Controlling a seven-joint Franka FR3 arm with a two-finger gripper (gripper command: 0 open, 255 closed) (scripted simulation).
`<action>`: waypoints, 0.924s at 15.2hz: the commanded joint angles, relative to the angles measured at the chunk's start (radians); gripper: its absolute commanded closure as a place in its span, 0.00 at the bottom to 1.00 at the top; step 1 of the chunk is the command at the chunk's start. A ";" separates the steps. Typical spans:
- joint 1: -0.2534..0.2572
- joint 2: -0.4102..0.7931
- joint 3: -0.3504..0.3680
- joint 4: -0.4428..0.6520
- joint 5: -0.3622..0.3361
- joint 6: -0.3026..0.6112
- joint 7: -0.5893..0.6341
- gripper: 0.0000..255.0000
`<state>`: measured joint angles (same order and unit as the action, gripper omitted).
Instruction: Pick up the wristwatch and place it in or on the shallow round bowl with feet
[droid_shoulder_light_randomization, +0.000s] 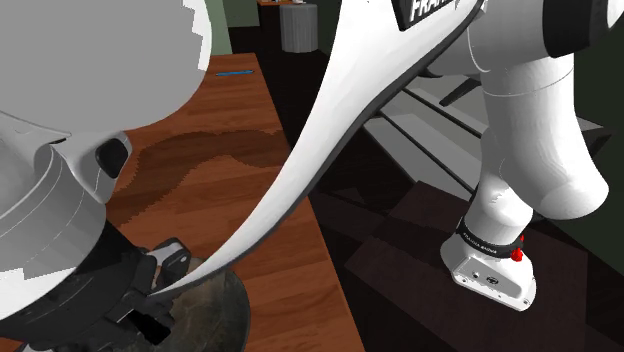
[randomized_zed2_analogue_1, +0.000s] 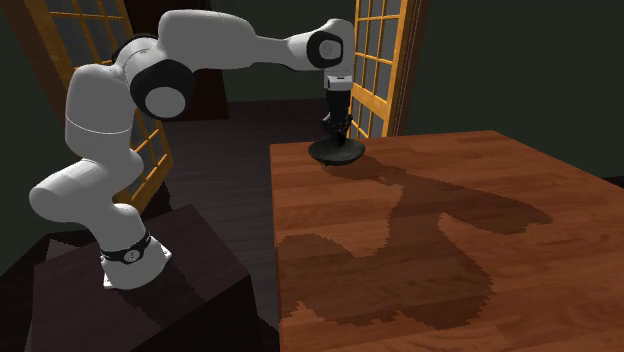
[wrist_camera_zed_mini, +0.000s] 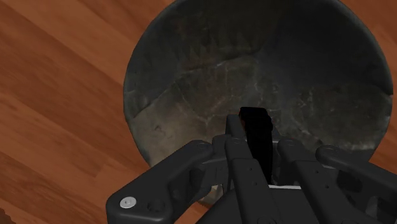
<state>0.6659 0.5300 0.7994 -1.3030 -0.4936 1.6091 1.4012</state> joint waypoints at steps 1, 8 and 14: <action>0.001 0.001 0.000 0.001 -0.001 0.001 0.000 1.00; 0.001 0.001 0.000 0.000 -0.001 0.001 0.000 0.00; 0.055 0.022 -0.005 0.141 -0.011 -0.111 -0.014 0.00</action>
<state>0.6969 0.5368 0.7992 -1.2225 -0.4963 1.5413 1.3941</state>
